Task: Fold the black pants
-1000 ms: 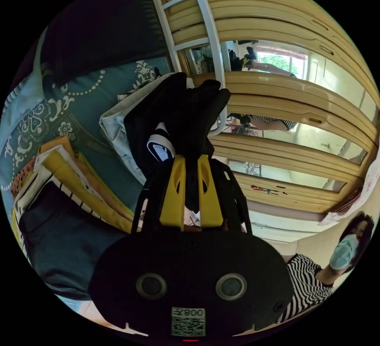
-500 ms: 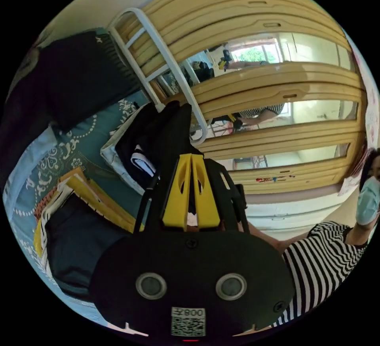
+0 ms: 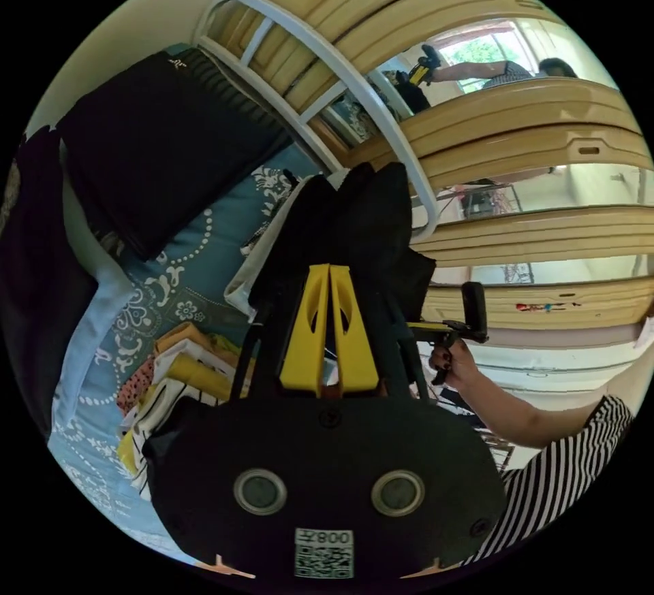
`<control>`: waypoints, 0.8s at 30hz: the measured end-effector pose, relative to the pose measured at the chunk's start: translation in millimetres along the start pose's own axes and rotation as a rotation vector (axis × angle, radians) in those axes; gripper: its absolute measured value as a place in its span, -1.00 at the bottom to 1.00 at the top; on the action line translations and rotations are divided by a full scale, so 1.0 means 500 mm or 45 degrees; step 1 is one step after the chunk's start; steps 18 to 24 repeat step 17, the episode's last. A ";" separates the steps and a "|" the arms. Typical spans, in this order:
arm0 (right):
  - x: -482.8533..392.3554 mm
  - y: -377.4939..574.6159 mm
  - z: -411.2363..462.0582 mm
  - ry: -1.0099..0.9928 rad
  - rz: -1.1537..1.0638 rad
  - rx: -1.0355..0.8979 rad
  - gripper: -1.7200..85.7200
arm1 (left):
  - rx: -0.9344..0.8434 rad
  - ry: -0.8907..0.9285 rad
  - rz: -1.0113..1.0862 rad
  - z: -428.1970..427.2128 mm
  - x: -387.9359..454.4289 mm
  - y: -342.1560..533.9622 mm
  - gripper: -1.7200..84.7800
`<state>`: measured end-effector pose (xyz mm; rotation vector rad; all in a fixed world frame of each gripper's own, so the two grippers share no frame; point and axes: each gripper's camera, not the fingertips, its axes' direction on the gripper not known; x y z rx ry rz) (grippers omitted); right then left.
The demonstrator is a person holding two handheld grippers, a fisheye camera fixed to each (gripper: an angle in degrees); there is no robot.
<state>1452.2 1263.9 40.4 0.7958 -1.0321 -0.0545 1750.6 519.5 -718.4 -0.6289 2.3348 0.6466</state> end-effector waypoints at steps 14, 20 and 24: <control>-0.644 -0.177 0.151 0.282 -0.878 0.012 -0.81 | 0.128 0.032 0.052 -0.244 0.057 0.376 -0.94; -0.764 -0.289 0.284 0.427 -0.968 -0.085 -0.77 | 0.159 0.041 -0.026 -0.292 0.068 0.435 -0.94; -0.764 -0.289 0.284 0.427 -0.968 -0.085 -0.77 | 0.159 0.041 -0.026 -0.292 0.068 0.435 -0.94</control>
